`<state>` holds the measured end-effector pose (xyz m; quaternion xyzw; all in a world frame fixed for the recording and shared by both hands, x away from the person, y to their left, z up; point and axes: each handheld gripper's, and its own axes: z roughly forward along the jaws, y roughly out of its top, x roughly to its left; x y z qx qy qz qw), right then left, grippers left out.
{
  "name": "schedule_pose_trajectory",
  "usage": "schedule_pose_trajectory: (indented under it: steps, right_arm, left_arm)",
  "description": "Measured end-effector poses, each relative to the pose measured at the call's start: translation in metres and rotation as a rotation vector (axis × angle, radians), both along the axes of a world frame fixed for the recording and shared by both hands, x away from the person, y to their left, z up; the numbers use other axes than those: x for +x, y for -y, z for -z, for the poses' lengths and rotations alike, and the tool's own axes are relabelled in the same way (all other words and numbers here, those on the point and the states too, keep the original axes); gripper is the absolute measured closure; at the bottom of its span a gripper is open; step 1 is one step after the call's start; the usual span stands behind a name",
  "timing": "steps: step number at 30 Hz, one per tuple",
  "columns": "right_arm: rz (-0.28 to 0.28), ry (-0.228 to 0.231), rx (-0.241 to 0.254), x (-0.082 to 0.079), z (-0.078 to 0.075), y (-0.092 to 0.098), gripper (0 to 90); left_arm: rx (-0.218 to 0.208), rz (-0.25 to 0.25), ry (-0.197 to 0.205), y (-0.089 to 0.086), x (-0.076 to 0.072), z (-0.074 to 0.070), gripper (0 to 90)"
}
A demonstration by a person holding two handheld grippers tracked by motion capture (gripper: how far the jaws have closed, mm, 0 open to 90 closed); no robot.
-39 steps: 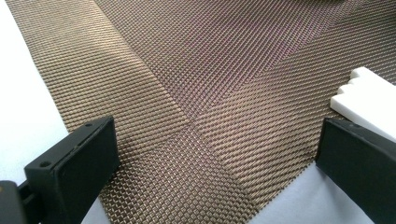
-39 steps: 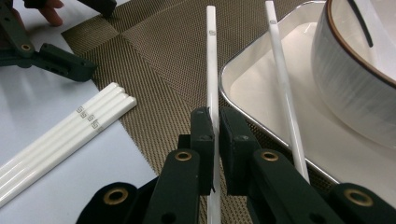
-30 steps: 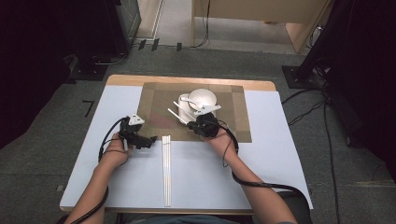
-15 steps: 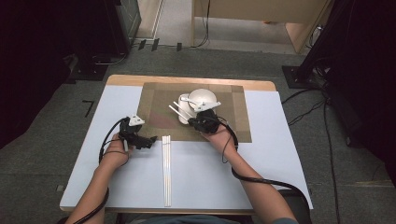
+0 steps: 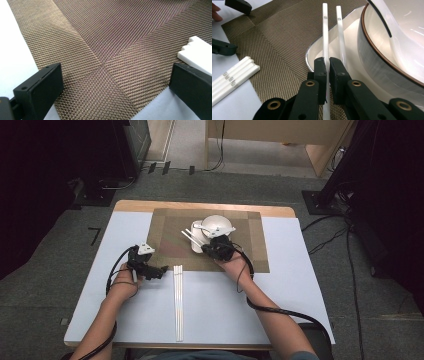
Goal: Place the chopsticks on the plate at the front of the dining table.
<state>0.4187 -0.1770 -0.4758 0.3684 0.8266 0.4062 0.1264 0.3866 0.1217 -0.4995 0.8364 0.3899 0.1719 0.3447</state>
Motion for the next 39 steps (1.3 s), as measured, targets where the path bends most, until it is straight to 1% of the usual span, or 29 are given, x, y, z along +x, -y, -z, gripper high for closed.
schedule_pose_trajectory:
  steps: [5, 11, 26, 31, 37, 39]
  right_arm:
    - [0.011, -0.007, -0.004, 0.0028, 0.0027, 0.0003, 85.2]
    - [0.011, 0.002, -0.011, 0.0021, 0.0031, -0.0009, 85.1]
    - [0.013, 0.01, -0.009, 0.002, 0.0038, -0.0014, 84.4]
    - [0.005, 0.027, -0.012, 0.0012, 0.0023, -0.0014, 82.2]
    - [0.008, 0.025, -0.006, 0.0017, 0.0027, -0.0003, 80.6]
    - [0.008, 0.025, 0.001, 0.0011, 0.0018, 0.0, 78.8]
  left_arm:
    - [0.0, -0.001, 0.0, -0.0001, 0.0, 0.0, 0.0]
    - [0.0, -0.001, -0.001, 0.0, 0.0, 0.0, 0.0]
    - [0.0, -0.003, -0.001, 0.0, -0.0001, 0.0, 0.0]
    - [0.0, -0.003, -0.001, 0.0, -0.0002, 0.0, 0.0]
    - [0.0, -0.004, -0.002, 0.0001, -0.0002, -0.0001, 0.0]
    - [-0.002, -0.007, -0.002, 0.0002, -0.0002, 0.0, 0.0]
